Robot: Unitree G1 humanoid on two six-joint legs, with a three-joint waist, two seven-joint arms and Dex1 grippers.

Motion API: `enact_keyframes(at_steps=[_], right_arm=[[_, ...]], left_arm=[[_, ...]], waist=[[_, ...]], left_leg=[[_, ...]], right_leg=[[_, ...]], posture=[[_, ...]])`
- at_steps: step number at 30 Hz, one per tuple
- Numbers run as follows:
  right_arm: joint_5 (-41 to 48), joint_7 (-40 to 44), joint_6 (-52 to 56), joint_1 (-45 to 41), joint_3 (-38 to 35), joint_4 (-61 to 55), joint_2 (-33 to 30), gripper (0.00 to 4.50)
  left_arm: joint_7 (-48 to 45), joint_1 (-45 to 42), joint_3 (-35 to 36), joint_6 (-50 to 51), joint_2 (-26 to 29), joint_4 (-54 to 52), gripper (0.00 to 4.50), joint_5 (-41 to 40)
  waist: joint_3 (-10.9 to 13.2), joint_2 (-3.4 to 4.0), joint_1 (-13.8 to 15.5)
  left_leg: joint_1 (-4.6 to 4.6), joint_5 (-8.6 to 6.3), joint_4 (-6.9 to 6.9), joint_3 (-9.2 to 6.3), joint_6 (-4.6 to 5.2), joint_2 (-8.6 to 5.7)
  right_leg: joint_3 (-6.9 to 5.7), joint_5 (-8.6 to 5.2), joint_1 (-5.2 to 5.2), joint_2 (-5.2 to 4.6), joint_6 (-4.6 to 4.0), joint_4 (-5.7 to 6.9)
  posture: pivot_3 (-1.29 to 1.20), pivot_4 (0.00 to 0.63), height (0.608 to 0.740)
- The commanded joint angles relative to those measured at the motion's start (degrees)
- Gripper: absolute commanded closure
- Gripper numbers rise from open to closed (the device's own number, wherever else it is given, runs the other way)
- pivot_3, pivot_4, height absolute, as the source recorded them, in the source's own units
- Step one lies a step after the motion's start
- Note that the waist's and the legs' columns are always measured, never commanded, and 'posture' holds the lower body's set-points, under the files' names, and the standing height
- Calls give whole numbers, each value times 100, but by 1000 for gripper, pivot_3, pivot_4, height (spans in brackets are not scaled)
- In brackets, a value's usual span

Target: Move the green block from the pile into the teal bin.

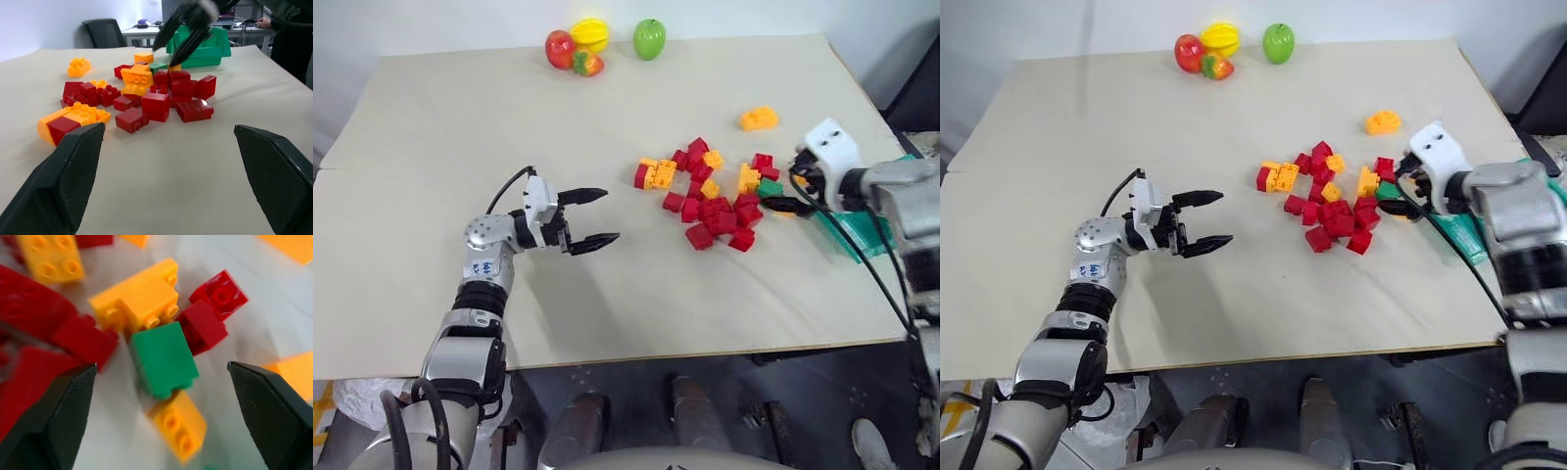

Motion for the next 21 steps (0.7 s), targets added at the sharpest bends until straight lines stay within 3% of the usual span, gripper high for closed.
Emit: enact_keyframes(at_steps=[1, 6, 7, 9, 14, 17, 21], right_arm=[[-408, 217, -827, -424, 109, 1107, 251, 54], [-711, 395, -1356, -789, 65, 2192, 568, 54], [-730, 385, -1472, -815, 26, 2304, 591, 220], [-707, 417, -1488, -871, -88, 2397, 610, 666], [-649, 620, -1412, -896, -290, 2260, 587, 2346], [-269, 847, -879, -668, -680, 1223, 405, 2978], [60, 778, 278, 189, -1250, -1141, -99, 2978]], left_arm=[[55, 106, 98, 44, 98, -377, 0, -88], [160, 290, 110, 132, 139, -667, 0, -116], [174, 329, 110, 151, 145, -730, 0, -123], [206, 401, 110, 190, 154, -841, 0, -131], [243, 507, 102, 291, 160, -1027, 0, -149], [249, 487, 18, 384, 88, -1110, 0, -129], [454, 328, -190, 517, -62, -1212, 0, 73]], waist=[[0, 1, -25], [0, 2, -121], [0, 2, -126], [0, 2, -127], [0, 2, -123], [3, 8, -124], [14, 26, -84]], left_leg=[[0, 0, -1, 0, 0, 1], [2, 0, -1, -4, -1, 2], [2, 0, 0, -3, 0, 1], [3, 0, 3, -4, -1, 3], [3, 1, 11, -4, -1, -1], [3, 1, 11, -3, -2, 0], [-6, 0, 10, -11, -2, -2]], right_leg=[[0, 0, 0, 1, 0, -1], [-3, 0, 0, 2, 0, 4], [-2, 0, 0, 2, 0, 5], [-3, 0, 1, 3, 0, 6], [-2, 0, 3, 0, 0, 15], [-1, 0, 1, 1, 0, 16], [-5, 0, -5, -1, -1, 15]], posture=[[0, 150, 740], [0, 150, 740], [0, 150, 740], [0, 150, 740], [0, 150, 740], [0, 150, 740], [0, 150, 740]])
